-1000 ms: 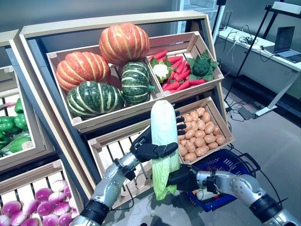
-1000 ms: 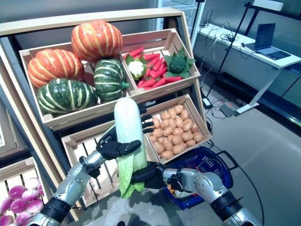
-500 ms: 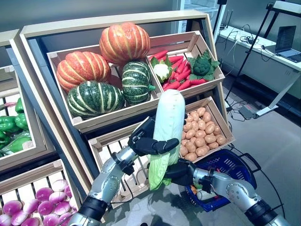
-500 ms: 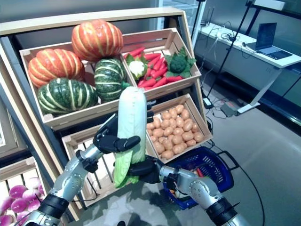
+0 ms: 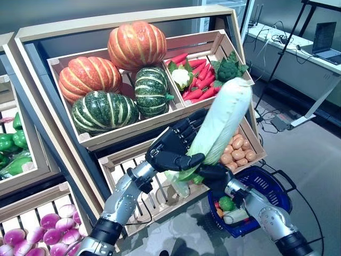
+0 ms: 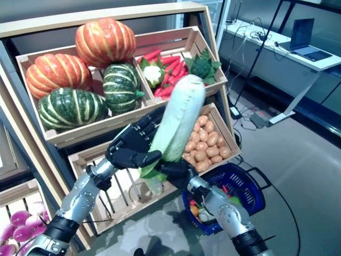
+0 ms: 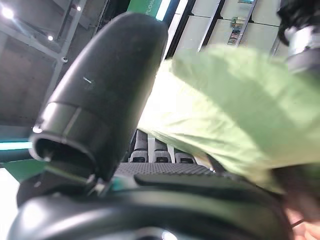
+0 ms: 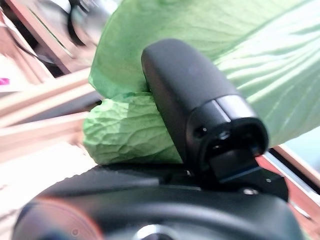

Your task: Put vegetables into the basket

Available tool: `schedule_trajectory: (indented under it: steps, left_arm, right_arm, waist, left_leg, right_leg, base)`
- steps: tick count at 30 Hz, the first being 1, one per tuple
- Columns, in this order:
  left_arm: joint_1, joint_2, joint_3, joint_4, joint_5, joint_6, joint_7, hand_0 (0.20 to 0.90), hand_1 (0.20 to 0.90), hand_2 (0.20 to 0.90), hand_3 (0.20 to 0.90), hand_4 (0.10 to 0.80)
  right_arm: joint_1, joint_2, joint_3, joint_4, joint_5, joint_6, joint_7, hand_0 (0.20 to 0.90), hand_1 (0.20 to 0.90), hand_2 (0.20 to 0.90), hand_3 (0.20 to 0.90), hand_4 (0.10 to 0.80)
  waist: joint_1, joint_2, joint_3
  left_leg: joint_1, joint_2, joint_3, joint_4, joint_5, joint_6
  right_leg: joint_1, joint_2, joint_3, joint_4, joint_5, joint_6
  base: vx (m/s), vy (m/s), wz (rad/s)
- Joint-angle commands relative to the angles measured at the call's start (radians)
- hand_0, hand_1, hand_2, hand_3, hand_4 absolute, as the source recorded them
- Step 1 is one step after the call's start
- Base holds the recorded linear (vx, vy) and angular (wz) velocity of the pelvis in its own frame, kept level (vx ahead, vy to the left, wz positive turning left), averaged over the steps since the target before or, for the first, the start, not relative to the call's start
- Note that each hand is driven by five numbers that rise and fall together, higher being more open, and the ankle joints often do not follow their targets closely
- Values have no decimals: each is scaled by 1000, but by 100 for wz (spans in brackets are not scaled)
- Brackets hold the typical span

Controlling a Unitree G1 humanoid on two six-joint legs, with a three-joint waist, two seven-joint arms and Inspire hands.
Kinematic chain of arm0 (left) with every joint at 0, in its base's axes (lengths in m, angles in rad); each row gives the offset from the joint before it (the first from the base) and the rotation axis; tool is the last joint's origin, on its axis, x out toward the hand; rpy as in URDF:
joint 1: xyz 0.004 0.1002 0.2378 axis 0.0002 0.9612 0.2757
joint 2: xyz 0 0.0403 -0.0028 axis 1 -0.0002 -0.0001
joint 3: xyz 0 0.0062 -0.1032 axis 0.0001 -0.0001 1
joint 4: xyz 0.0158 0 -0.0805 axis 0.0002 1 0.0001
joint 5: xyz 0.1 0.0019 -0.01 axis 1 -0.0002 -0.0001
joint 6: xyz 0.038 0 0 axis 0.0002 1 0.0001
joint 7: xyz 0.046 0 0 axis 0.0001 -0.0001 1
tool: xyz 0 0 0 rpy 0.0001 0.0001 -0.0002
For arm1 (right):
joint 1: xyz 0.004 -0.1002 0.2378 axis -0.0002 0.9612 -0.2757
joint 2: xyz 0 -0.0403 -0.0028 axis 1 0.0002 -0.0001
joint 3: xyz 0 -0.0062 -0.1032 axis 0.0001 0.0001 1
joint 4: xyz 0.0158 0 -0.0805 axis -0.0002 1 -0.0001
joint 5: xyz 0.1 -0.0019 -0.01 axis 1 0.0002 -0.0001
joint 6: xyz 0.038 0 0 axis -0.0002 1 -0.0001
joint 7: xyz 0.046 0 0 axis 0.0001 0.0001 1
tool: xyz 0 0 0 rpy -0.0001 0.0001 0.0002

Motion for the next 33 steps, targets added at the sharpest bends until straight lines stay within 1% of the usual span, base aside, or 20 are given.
schedule_trajectory:
  steps: [1,6,7,8,11,12,14,15,16,18,22,24,27,33]
  left_arm:
    - [-21,33,-3,-103,-8,-56,-40,900,900,900,900,800]
    - [-21,54,26,-132,-17,-60,-32,900,900,900,900,800]
    - [-23,57,30,-141,-13,-69,-26,900,900,900,900,800]
    - [-45,72,27,-153,-23,-90,-16,900,900,900,900,800]
    - [-103,96,30,-156,-42,-117,5,900,900,900,900,800]
    - [-124,99,31,-159,-42,-126,17,900,900,900,900,800]
    - [-138,106,34,-165,-47,-131,31,900,900,900,900,800]
    - [-157,119,39,-169,-53,-138,41,900,900,900,900,800]
    - [-162,121,39,-170,-52,-140,44,900,900,900,900,800]
    - [-192,140,38,-181,-55,-160,65,900,900,900,900,800]
    - [-233,147,42,-170,-50,-183,64,900,900,900,900,800]
    - [-262,152,48,-155,-54,-189,65,900,900,900,900,800]
    - [-300,150,44,-134,-66,-207,73,900,900,900,900,800]
    - [-362,158,32,-117,-70,-237,68,900,900,900,900,800]
  right_arm:
    - [-118,12,-321,35,152,-257,-61,300,300,300,300,400]
    - [-110,-32,-361,102,115,-274,-91,300,300,300,300,400]
    - [-110,-53,-365,136,117,-298,-110,300,300,300,300,400]
    - [-137,-75,-377,181,118,-333,-134,300,300,300,300,400]
    - [-196,-104,-404,277,154,-385,-166,300,300,300,300,400]
    - [-214,-115,-414,310,167,-407,-174,300,300,300,300,400]
    - [-224,-125,-426,336,196,-422,-194,300,300,300,300,400]
    - [-243,-137,-441,389,193,-449,-202,300,300,300,300,400]
    - [-250,-140,-442,398,200,-455,-204,300,300,300,300,400]
    - [-269,-153,-466,448,225,-508,-227,300,300,300,300,400]
    - [-308,-174,-504,522,286,-567,-244,300,300,300,300,400]
    - [-334,-189,-531,569,307,-584,-256,300,300,300,300,400]
    - [-377,-212,-545,636,319,-592,-307,300,300,300,300,400]
    - [-438,-238,-543,729,382,-574,-336,300,300,300,300,400]
  waist:
    - [7,-21,-29]
    - [14,-23,-12]
    - [15,-23,-3]
    - [16,-21,24]
    - [16,-18,87]
    - [17,-19,110]
    - [17,-19,126]
    - [20,-21,151]
    - [20,-22,158]
    - [20,-31,192]
    - [22,-34,239]
    - [24,-33,265]
    - [27,-30,302]
    - [29,-34,357]
  left_leg:
    - [23,1,6,2,-93,2]
    - [6,0,0,2,-89,-2]
    - [-2,1,2,2,-86,-3]
    - [-18,2,3,2,-79,-3]
    - [-51,4,7,13,-77,-2]
    - [-70,2,7,22,-70,-1]
    - [-82,3,7,25,-66,-1]
    - [-87,6,4,27,-71,-2]
    - [-94,5,4,30,-64,-2]
    - [-115,6,3,31,-66,-3]
    - [-144,5,4,27,-58,-3]
    - [-167,2,1,30,-53,-3]
    - [-201,-3,-3,39,-46,-2]
    - [-266,-7,4,59,-37,-4]
  right_leg:
    - [-31,-37,7,56,18,-8]
    - [-45,-36,0,59,18,-10]
    - [-57,-35,1,62,18,-10]
    - [-83,-32,6,76,18,-12]
    - [-122,-22,17,104,8,-17]
    - [-141,-18,22,113,14,-21]
    - [-152,-15,25,119,16,-22]
    - [-154,-9,27,121,13,-21]
    - [-159,-9,28,120,21,-23]
    - [-170,-1,27,111,26,-23]
    - [-192,9,28,106,37,-25]
    - [-212,12,26,116,40,-26]
    - [-250,14,22,136,45,-28]
    - [-308,25,12,153,57,-35]
  base:
    - [0,0,0]
    - [-25,-5,0]
    - [-193,-10,0]
    - [-247,-10,0]
    - [-260,-22,1]
    - [-251,-39,-2]
    - [-138,-48,-6]
    - [-111,-61,-9]
    - [-173,-120,-9]
    - [-179,-110,-5]
    - [-153,-58,-2]
    - [-169,-48,-1]
    - [-129,-34,1]
    - [-113,-64,2]
